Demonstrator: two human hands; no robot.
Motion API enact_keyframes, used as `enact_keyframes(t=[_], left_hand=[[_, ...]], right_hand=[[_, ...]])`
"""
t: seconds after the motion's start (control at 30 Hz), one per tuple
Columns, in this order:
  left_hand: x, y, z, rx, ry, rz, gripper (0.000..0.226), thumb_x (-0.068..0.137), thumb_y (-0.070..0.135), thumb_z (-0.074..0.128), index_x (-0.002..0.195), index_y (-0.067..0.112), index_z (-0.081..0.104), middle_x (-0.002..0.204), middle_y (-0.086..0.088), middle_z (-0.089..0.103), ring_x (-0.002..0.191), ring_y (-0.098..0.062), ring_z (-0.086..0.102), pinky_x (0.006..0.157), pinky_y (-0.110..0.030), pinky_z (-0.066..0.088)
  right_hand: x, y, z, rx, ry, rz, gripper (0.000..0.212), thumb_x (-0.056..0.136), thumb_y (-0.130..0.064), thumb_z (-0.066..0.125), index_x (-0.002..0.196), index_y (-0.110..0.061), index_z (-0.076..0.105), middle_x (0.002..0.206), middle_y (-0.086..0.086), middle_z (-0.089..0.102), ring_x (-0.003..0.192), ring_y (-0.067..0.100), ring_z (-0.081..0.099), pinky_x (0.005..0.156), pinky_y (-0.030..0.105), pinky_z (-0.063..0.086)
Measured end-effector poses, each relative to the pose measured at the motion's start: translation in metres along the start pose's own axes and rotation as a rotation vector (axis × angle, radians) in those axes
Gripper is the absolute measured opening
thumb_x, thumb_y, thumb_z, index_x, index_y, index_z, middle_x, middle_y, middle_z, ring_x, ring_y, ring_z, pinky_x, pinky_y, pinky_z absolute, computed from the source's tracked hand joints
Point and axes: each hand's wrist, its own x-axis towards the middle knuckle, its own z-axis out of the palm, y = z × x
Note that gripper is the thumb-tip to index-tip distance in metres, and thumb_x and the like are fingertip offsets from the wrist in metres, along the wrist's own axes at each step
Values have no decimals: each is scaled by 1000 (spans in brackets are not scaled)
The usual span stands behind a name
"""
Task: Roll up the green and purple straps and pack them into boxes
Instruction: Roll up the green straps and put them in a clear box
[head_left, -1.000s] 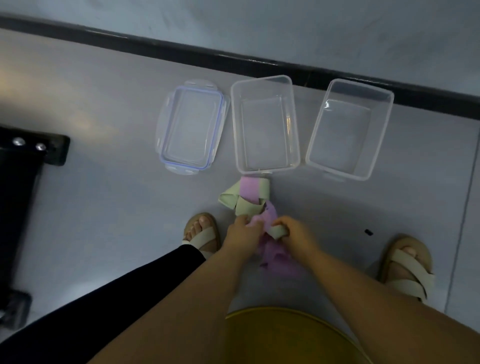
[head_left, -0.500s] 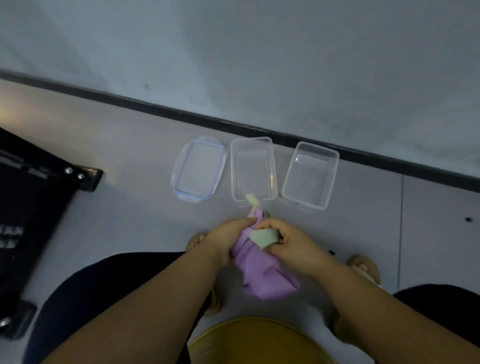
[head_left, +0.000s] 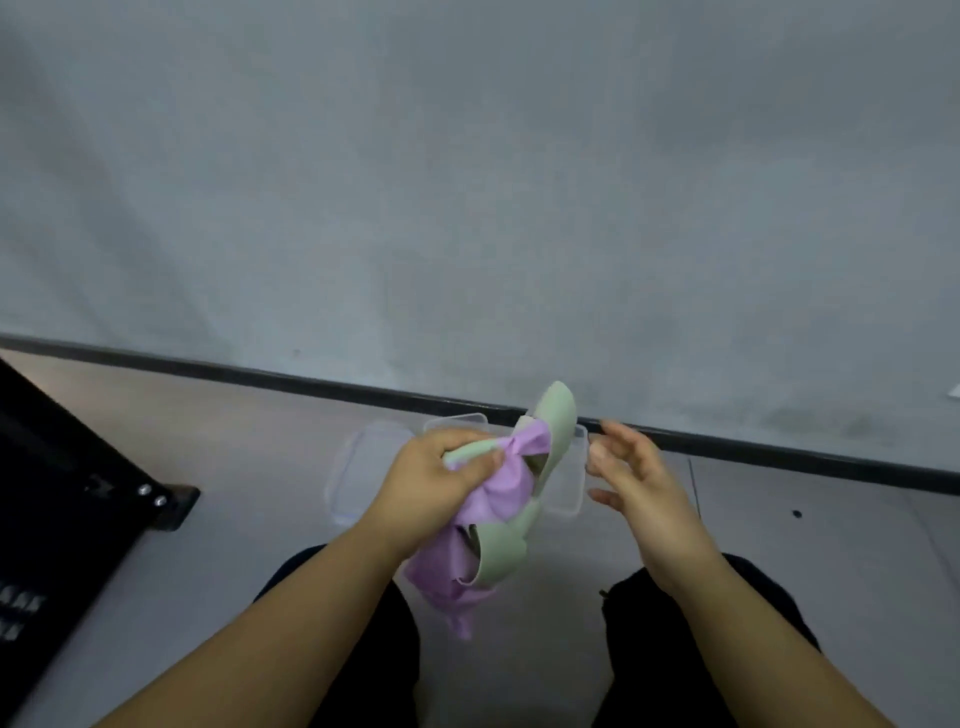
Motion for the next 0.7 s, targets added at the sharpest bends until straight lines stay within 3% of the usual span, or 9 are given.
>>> enact_keyframes(t=[0.07,0.2,0.3,0.4,0.5,0.63,0.7], left_hand=[[-9,16,4,117,-18,120,26,81,13,71,78,39,72,83,10,70,80,-2,63,72,-13,46],[-28,41,4,177,-16,250,35,79,14,72,75,49,71,85,18,67,86,0,60,77,-9,42],[-44,53,-1,165,10,231,25,79,16,73,80,41,72,88,8,66,87,-2,60,79,-11,43],[-64,58,-8,182,-13,213,18,77,20,75,85,35,73,91,7,67,88,0,60,81,-11,43],[-86,54,-12,224,-119,145,19,75,24,76,90,34,73,98,9,66,94,3,59,87,-12,42],[-112,31,-8,435,-345,21,27,74,35,76,98,40,65,108,17,61,100,9,56,85,-1,37],[-121,20,-3,553,-462,-24,40,73,45,74,110,41,61,114,18,55,108,5,51,93,-7,35]], right_hand=[[-5,-24,-3,13,-31,-42,39,88,-28,56,125,-26,45,119,-8,55,107,4,55,94,32,45],[-19,-54,-3,-93,-1,-147,28,81,-20,68,106,-21,57,100,-9,63,78,-4,62,80,23,50],[-35,-59,-9,-106,53,-196,13,81,-10,68,90,-19,63,91,-1,66,79,10,63,84,34,52],[-58,-59,-18,-74,-30,-222,13,85,-3,62,89,-16,64,88,0,70,81,10,63,80,27,52],[-79,-50,-30,-75,-117,-200,17,88,-2,56,93,-15,66,84,-3,72,76,7,65,75,19,51],[-99,-21,-38,-206,-212,-48,20,92,-2,51,95,-15,66,87,2,72,78,11,64,78,23,49],[-106,-6,-37,-230,-235,25,20,92,-3,50,95,-16,65,87,2,72,78,12,64,78,24,49]])
